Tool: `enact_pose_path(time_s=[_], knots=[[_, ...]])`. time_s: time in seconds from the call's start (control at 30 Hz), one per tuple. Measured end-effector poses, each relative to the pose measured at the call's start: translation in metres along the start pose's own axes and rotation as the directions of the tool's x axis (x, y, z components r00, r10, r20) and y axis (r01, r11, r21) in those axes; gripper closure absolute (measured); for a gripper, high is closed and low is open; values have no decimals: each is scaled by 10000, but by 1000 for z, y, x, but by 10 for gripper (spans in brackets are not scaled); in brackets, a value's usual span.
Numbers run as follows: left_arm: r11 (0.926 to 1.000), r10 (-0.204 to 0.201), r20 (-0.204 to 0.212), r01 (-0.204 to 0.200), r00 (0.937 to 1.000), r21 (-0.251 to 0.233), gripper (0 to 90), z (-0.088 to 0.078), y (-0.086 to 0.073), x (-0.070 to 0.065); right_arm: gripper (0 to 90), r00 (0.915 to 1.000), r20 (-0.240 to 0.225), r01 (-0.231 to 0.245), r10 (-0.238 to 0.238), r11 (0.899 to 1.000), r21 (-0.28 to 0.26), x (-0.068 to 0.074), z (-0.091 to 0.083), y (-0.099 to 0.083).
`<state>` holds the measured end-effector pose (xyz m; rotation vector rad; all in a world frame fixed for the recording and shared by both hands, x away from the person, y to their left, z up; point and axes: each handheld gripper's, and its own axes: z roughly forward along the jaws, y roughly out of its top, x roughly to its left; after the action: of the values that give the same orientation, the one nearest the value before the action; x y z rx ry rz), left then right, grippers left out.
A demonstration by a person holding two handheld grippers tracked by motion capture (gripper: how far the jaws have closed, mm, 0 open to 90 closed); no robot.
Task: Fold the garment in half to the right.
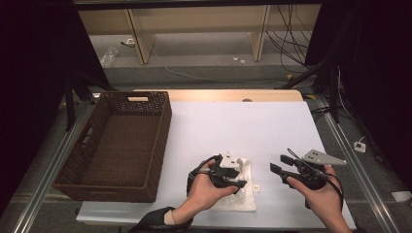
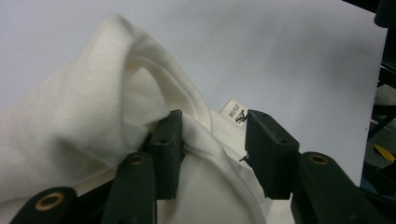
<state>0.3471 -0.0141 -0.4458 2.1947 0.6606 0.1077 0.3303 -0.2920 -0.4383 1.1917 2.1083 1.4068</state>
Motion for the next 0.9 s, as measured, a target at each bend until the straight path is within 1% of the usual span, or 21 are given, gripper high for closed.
enact_pose_path(time_s=[0.17, 0.3, 0.47, 0.5, 0.6, 0.73, 0.8, 0.9], knots=[[9998, 84, 188, -80, 9998, -199, 522, -7, 5, -6, 433, 10000, 4, 13, -13, 10000, -10, 0, 0, 0], [9995, 103, 401, -92, 9991, -295, 535, -12, 8, -10, 433, 10000, 6, 13, -13, 10000, 12, 0, 0, 0], [9991, 176, 510, -156, 9985, -397, 534, -15, 9, -14, 432, 10000, 11, 68, -68, 10000, 62, 0, 0, 0], [9992, 176, 538, -157, 9984, -356, 533, -17, 10, -14, 432, 10000, 1, 49, -49, 10000, 74, 1, 0, 0], [9989, 228, 548, -206, 9982, -411, 532, -22, 10, -14, 431, 10000, -45, 47, -47, 10000, 39, 1, 1, 0], [9990, 175, 512, -153, 9985, -426, 527, -31, 7, -13, 426, 9999, -103, 65, -64, 9999, 108, 3, 2, 1], [9988, 119, 458, -97, 9989, -478, 524, -34, 4, -12, 412, 9997, -216, 132, -130, 9999, 102, 5, 5, 2], [9992, 93, 425, -76, 9991, -393, 520, -39, -1, -10, 390, 9986, -420, 317, -311, 9994, 128, 12, 11, 4]])
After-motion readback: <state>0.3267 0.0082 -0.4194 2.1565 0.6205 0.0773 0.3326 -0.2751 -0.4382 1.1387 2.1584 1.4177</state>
